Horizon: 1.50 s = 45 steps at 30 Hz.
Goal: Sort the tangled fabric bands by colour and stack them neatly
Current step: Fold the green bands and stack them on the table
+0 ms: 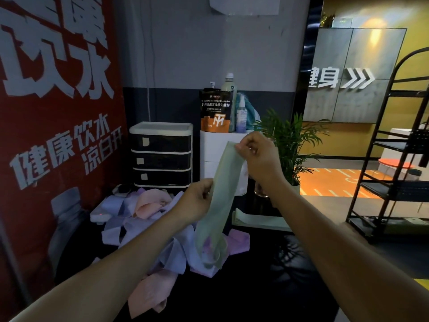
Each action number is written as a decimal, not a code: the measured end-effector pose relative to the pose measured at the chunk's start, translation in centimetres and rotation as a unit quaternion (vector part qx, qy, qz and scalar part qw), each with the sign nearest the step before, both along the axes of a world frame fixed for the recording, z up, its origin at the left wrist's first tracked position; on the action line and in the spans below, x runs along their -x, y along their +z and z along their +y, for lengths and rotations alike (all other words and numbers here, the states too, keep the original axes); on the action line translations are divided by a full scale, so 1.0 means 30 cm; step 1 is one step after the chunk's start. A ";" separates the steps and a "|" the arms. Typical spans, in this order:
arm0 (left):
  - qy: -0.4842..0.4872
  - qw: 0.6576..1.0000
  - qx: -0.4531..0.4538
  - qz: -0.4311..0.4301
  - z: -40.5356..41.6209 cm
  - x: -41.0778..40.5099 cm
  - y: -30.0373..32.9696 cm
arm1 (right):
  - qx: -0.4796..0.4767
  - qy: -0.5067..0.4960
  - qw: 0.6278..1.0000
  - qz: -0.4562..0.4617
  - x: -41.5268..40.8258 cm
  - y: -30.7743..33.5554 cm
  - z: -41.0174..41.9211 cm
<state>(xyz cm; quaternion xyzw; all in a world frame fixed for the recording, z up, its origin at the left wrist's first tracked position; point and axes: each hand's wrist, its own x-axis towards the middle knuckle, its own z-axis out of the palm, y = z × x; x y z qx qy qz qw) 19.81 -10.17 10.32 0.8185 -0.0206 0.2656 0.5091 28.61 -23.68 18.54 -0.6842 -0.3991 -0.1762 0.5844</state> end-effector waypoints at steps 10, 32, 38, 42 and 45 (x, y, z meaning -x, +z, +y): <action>-0.087 0.973 -0.105 0.183 0.046 0.002 -0.178 | -0.105 -0.101 0.986 0.076 -0.109 -0.037 -0.092; 0.220 0.968 -0.022 0.122 0.136 -0.055 -0.152 | -0.084 -0.218 0.955 0.185 -0.214 -0.168 -0.188; 0.184 0.975 0.083 0.098 0.132 -0.049 -0.147 | -0.062 -0.222 0.955 0.185 -0.228 -0.192 -0.199; 0.240 0.959 -0.052 0.141 0.146 -0.046 -0.153 | -0.057 -0.232 0.955 0.176 -0.236 -0.197 -0.209; 0.309 0.931 -0.126 0.149 0.155 -0.026 -0.148 | -0.050 -0.232 0.956 0.173 -0.239 -0.205 -0.220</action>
